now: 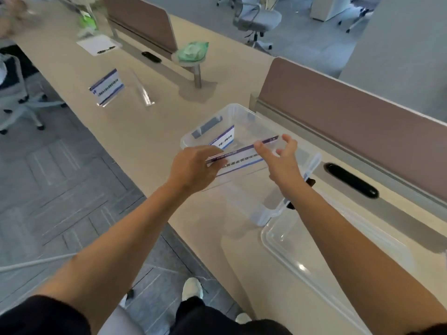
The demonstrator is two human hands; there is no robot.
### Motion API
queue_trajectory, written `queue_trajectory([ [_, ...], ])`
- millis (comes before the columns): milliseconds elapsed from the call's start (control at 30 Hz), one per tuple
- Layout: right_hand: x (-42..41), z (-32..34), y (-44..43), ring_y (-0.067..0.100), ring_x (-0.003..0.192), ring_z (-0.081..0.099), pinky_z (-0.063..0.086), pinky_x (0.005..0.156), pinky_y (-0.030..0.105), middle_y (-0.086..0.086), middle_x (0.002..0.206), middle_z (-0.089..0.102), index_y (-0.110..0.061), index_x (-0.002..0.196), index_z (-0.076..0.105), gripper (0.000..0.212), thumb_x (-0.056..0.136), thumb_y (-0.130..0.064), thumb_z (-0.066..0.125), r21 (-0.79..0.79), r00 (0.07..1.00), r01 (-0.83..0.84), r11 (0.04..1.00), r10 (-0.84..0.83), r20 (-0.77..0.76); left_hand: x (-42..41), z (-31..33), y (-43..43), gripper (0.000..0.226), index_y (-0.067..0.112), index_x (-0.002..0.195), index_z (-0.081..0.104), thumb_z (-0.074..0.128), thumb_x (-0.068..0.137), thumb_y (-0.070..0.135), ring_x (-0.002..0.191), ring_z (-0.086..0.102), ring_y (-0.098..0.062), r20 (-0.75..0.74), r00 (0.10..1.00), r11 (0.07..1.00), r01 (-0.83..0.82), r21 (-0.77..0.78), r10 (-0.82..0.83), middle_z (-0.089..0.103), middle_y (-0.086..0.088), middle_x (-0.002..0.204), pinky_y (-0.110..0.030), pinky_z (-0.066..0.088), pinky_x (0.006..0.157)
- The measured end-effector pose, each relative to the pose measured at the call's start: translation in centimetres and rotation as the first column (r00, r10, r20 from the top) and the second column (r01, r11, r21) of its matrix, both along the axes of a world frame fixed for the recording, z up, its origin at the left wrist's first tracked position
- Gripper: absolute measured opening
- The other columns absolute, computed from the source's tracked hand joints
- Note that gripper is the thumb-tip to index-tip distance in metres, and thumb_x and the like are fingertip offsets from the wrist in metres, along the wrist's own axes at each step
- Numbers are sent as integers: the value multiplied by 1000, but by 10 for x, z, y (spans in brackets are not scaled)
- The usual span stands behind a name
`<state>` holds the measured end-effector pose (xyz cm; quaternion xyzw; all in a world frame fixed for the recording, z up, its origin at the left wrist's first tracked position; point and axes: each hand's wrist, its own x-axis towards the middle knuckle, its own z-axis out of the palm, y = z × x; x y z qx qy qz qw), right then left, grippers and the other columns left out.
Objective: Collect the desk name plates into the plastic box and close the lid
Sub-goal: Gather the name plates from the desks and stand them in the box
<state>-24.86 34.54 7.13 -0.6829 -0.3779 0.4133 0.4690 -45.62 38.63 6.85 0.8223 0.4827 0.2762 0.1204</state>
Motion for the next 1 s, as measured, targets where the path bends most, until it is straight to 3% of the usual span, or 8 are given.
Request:
queue_trajectory([
  [133, -38, -9, 40, 18, 127, 40, 36, 97, 32, 5, 154, 26, -27, 152, 17, 99, 78, -59, 73, 14, 989, 144, 989, -145, 28, -18, -6, 52, 25, 26, 90, 72, 54, 89, 44, 80, 65, -21, -37, 996, 996, 83, 31, -82, 72, 7, 89, -27, 39, 61],
  [400, -67, -7, 95, 25, 114, 57, 54, 83, 56, -2, 145, 38, -53, 143, 22, 108, 52, -67, 79, -25, 927, 304, 952, -301, -223, -16, -20, 100, 24, 24, 92, 72, 53, 91, 39, 71, 60, -17, 132, 978, 986, 166, -25, -162, 69, 7, 79, -25, 33, 58],
  [533, -55, -16, 118, 23, 103, 66, 59, 66, 40, 6, 141, 44, -60, 129, 31, 92, 53, -59, 82, -32, 915, 334, 942, -332, -230, -6, -15, 119, 15, 22, 92, 69, 60, 93, 33, 66, 55, -16, 98, 979, 972, 192, -133, -180, 63, 8, 72, -29, 43, 59],
  [633, -34, -27, 139, 26, 103, 65, 58, 68, 40, 3, 139, 40, -55, 131, 32, 81, 69, -44, 83, -4, 923, 335, 942, -329, -198, -1, -18, 136, 25, 27, 115, 65, 60, 93, 39, 81, 65, -11, 19, 966, 934, 253, -253, -257, 71, 9, 93, -26, 48, 70],
  [733, -8, -42, 158, 23, 104, 60, 56, 71, 39, -2, 137, 33, -45, 141, 31, 77, 84, -27, 78, 28, 930, 309, 951, -297, -215, -4, -28, 156, 44, 33, 124, 58, 56, 88, 58, 78, 63, -3, -56, 941, 895, 298, -331, -334, 68, 14, 99, -25, 53, 72],
  [833, 13, -55, 168, 26, 113, 55, 54, 74, 41, -5, 137, 29, -46, 140, 31, 77, 83, -23, 78, 29, 926, 255, 967, -235, -296, -7, -40, 177, 60, 35, 126, 55, 51, 81, 73, 84, 58, 0, -108, 900, 860, 360, -362, -422, 61, 21, 104, -24, 52, 75],
  [933, 21, -67, 171, 31, 125, 48, 53, 88, 52, -5, 140, 28, -42, 145, 31, 84, 79, -21, 79, -3, 905, 259, 966, -243, -349, -10, -53, 199, 59, 30, 130, 53, 49, 85, 68, 102, 57, -4, -77, 848, 793, 452, -408, -524, 61, 13, 119, -31, 51, 90],
  [1000, 22, -72, 172, 32, 128, 47, 53, 92, 55, -4, 147, 29, -42, 142, 35, 83, 73, -24, 79, -14, 908, 252, 968, -241, -342, -12, -62, 216, 58, 26, 128, 56, 49, 86, 65, 114, 53, -13, -95, 837, 804, 478, -354, -539, 60, 5, 125, -34, 46, 98],
])
